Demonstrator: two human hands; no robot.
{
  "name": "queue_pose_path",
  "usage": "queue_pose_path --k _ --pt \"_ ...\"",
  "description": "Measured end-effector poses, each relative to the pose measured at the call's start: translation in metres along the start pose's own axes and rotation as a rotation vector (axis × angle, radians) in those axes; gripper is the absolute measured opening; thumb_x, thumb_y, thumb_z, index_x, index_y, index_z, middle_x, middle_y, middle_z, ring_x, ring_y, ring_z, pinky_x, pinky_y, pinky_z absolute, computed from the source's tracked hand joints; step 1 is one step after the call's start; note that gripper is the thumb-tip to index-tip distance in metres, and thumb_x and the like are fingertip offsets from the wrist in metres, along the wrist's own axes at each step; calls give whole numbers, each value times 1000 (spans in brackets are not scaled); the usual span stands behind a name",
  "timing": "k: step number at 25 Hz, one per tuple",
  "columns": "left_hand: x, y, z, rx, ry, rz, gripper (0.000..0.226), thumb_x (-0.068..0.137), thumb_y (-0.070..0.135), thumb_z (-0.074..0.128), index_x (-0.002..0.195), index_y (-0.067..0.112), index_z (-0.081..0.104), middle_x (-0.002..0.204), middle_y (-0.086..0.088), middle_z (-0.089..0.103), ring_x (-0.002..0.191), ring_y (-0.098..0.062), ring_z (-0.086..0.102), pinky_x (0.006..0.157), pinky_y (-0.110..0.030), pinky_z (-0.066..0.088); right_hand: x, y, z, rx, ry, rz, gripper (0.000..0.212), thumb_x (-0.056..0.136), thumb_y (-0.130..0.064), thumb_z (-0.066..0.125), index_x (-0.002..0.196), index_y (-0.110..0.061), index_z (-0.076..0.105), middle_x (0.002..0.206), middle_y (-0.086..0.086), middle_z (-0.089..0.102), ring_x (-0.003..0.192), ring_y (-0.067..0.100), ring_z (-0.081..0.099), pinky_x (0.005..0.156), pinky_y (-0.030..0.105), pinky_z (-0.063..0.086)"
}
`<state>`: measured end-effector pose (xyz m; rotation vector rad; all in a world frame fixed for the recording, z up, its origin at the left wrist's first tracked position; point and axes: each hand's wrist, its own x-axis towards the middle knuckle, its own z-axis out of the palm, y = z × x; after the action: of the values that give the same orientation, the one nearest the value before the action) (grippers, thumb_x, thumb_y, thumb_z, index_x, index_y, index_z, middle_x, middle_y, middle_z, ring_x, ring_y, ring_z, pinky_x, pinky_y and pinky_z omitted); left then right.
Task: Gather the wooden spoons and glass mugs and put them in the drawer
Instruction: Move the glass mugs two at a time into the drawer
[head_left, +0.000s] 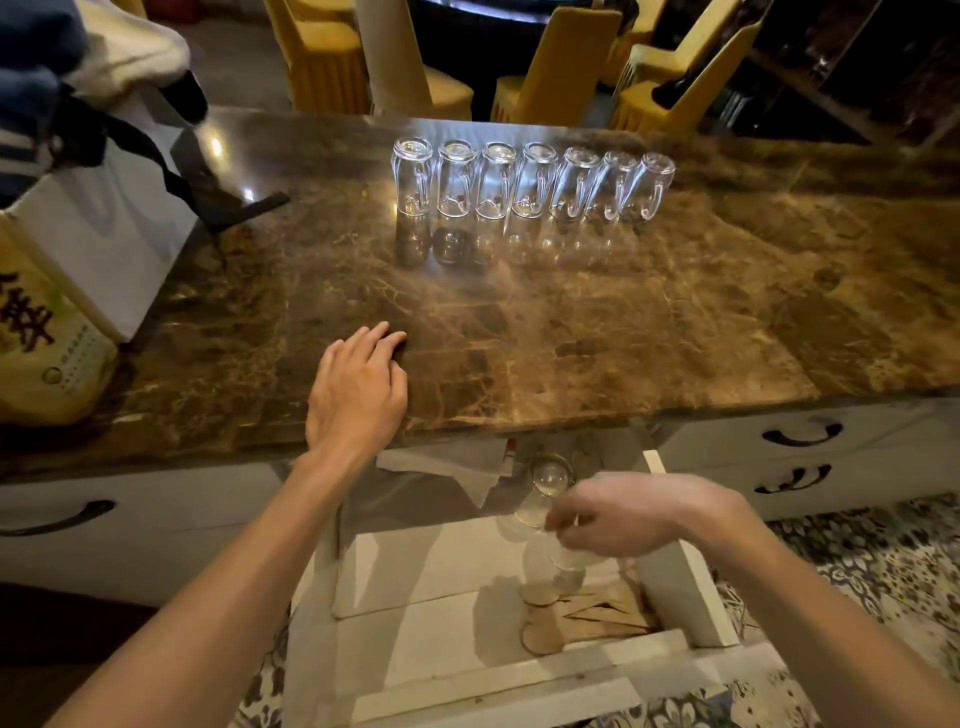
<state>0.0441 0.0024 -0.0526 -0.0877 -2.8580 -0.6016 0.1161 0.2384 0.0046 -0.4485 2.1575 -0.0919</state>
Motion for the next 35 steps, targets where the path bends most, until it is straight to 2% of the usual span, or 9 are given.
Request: queue_pose_path --k 6,9,12,14,18,21,27,31,35 --pt "20 -5 -6 -213 -62 -64 36 92 19 49 127 19 57 138 -1 51 129 -18 41 109 -33 27 24 -5 -101 339 595 -151 25 93 -30 53 117 -25 61 100 -14 62 83 -3 57 66 9 43" --pt "54 2 -14 -496 -40 -199 31 90 21 53 121 23 59 124 1 60 116 -16 53 97 -31 41 65 -3 -141 587 924 -168 23 91 -26 59 112 -18 64 104 -4 66 89 6 60 70 11 43" --pt "103 11 -17 -659 -1 -328 29 90 23 54 119 26 61 108 5 63 99 -10 57 81 -22 42 102 0 -175 728 1095 -137 24 90 -23 61 112 -12 63 107 0 67 92 9 60 71 11 44" --pt "132 15 -14 -715 24 -361 30 91 23 53 120 23 60 109 5 61 96 -8 55 79 -21 41 122 6 -191 737 1150 -115 29 90 -23 61 115 -10 61 110 2 65 92 8 56 69 8 40" --pt "177 23 5 -820 33 -421 35 92 27 53 126 20 56 122 -2 62 109 -14 57 99 -35 45 154 18 -216 833 1178 -95 33 92 -25 59 120 -8 58 114 5 65 100 14 59 80 19 43" --pt "200 24 17 -771 44 -437 40 93 33 51 130 19 53 127 -2 60 114 -17 55 102 -37 43 175 20 -227 811 1209 -112 39 91 -24 60 125 -6 56 118 7 64 108 19 59 90 25 44" --pt "239 19 28 -738 160 -440 28 92 28 55 115 13 63 112 -4 67 95 -12 57 83 -25 43 210 23 -254 841 1155 -115 27 92 -23 58 111 -4 63 107 11 68 94 22 62 86 34 49" --pt "251 13 31 -753 139 -422 27 86 32 64 106 14 68 100 -1 71 92 -12 64 83 -26 50 217 22 -264 794 1176 -76 26 93 -28 56 98 -6 71 93 8 72 81 19 65 65 26 46" --pt "249 12 36 -722 138 -381 26 84 30 67 105 14 66 92 5 66 83 -5 60 72 -16 47 215 17 -265 827 1152 -72 22 90 -28 62 94 -10 74 90 6 74 82 19 67 79 37 54"
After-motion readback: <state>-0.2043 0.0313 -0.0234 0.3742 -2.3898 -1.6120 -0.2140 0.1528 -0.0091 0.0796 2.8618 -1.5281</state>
